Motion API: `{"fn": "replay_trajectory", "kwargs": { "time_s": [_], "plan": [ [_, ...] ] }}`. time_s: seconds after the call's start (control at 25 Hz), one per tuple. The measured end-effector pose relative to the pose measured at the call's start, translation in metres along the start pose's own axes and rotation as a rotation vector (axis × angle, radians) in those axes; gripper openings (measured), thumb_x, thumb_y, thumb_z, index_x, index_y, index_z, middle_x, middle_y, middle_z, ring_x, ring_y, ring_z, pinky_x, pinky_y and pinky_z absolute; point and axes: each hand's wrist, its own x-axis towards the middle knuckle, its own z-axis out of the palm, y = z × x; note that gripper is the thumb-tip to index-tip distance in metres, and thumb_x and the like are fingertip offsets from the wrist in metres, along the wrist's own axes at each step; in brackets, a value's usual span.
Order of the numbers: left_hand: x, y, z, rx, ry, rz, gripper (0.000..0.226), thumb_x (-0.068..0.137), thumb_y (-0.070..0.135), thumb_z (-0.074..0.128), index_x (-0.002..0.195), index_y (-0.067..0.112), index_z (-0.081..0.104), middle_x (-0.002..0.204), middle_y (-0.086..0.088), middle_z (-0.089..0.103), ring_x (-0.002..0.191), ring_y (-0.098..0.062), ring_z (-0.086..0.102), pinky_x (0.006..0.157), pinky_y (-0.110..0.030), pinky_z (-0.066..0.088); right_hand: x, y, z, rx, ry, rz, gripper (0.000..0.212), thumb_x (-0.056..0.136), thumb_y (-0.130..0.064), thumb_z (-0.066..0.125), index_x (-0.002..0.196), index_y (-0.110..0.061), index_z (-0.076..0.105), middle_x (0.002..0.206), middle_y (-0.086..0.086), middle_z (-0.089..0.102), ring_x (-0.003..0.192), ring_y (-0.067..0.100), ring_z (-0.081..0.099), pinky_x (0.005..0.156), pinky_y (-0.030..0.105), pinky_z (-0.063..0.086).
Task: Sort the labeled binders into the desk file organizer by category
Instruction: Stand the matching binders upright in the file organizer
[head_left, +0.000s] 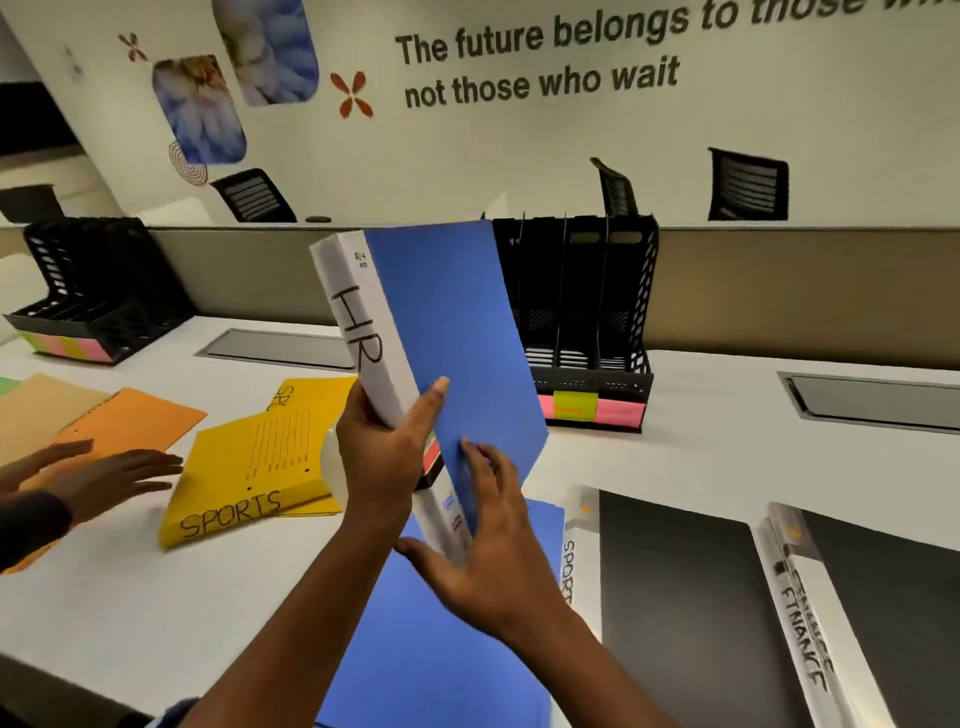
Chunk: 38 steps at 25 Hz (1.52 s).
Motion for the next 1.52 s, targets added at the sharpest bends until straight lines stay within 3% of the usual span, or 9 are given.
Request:
{"fn": "replay_trajectory", "kwargs": {
  "time_s": [0.28,0.44,0.56,0.76,0.88,1.0,1.12,1.28,1.52],
  "plan": [
    [0.050,0.012,-0.005,-0.120,-0.153,0.199,0.068,0.048,0.064,0.080,0.102,0.033,0.052,0.089,0.011,0.063,0.084,-0.014,0.062,0.076,-0.046,0.057,0.073,-0.005,0.042,0.039,0.241,-0.035,0.098,0.081,-0.008,0.062,0.146,-0.039,-0.004,0.161,-0.006,0.008,0.148,0.011,0.006,0.115,0.039,0.031],
    [0.104,0.028,-0.014,-0.437,-0.435,0.080,0.061,0.069,0.075,0.055,0.101,0.023,0.050,0.074,0.020,0.067,0.072,0.003,0.063,0.066,-0.016,0.053,0.121,0.010,0.055,0.144,0.354,-0.067,0.095,0.074,0.010,0.059,0.148,-0.027,0.011,0.159,0.001,0.019,0.147,0.020,0.017,0.108,0.047,0.039],
    [0.152,0.047,-0.014,-0.556,-0.629,-0.045,0.075,0.089,0.065,0.003,0.103,0.028,0.066,0.091,0.011,0.073,0.089,-0.009,0.069,0.080,-0.031,0.058,0.162,0.028,0.056,0.105,0.432,-0.129,0.093,0.070,0.015,0.056,0.148,-0.020,0.018,0.158,0.007,0.022,0.147,0.026,0.020,0.107,0.051,0.040],
    [0.240,0.083,-0.004,-0.495,-0.881,-0.100,0.088,0.078,0.081,0.012,0.114,0.023,0.068,0.111,-0.001,0.069,0.103,-0.024,0.065,0.087,-0.040,0.054,0.225,0.054,0.054,0.024,0.492,-0.181,0.093,0.069,0.017,0.056,0.149,-0.015,0.020,0.156,0.012,0.027,0.146,0.028,0.023,0.107,0.054,0.038],
    [0.286,0.102,0.013,-0.184,-0.842,-0.143,0.065,0.069,0.075,0.057,0.105,0.022,0.063,0.104,-0.010,0.066,0.080,-0.026,0.068,0.068,-0.033,0.054,0.259,0.077,0.052,-0.109,0.505,-0.241,0.092,0.065,0.018,0.055,0.148,-0.009,0.026,0.152,0.017,0.032,0.142,0.037,0.028,0.105,0.058,0.038],
    [0.315,0.101,0.040,0.415,-0.660,0.042,0.063,0.064,0.037,0.083,0.118,0.022,0.054,0.105,-0.005,0.069,0.078,-0.025,0.072,0.060,-0.034,0.058,0.288,0.095,0.053,-0.180,0.489,-0.254,0.097,0.061,0.019,0.055,0.146,-0.016,0.023,0.151,0.016,0.033,0.140,0.042,0.030,0.101,0.063,0.038],
    [0.324,0.094,0.066,0.645,-0.648,0.172,0.070,0.079,0.014,0.073,0.135,0.031,0.034,0.114,-0.004,0.060,0.088,-0.026,0.065,0.073,-0.041,0.057,0.306,0.118,0.059,-0.177,0.473,-0.230,0.100,0.064,0.015,0.054,0.149,-0.022,0.017,0.155,0.010,0.027,0.143,0.037,0.023,0.103,0.063,0.036],
    [0.332,0.072,0.092,0.903,-0.761,0.330,0.069,0.088,0.024,0.063,0.138,0.044,0.020,0.110,0.004,0.053,0.076,-0.010,0.058,0.056,-0.023,0.046,0.318,0.152,0.065,-0.120,0.427,-0.171,0.103,0.072,0.012,0.054,0.151,-0.034,0.006,0.160,-0.002,0.015,0.149,0.024,0.011,0.109,0.057,0.034],
    [0.337,0.049,0.116,0.907,-0.740,0.300,0.072,0.087,0.016,0.063,0.141,0.041,0.021,0.113,0.000,0.052,0.082,-0.021,0.058,0.066,-0.030,0.048,0.321,0.173,0.072,-0.055,0.385,-0.177,0.094,0.074,0.015,0.056,0.151,-0.021,0.015,0.159,0.002,0.022,0.147,0.022,0.019,0.112,0.047,0.035]
  ]
}}
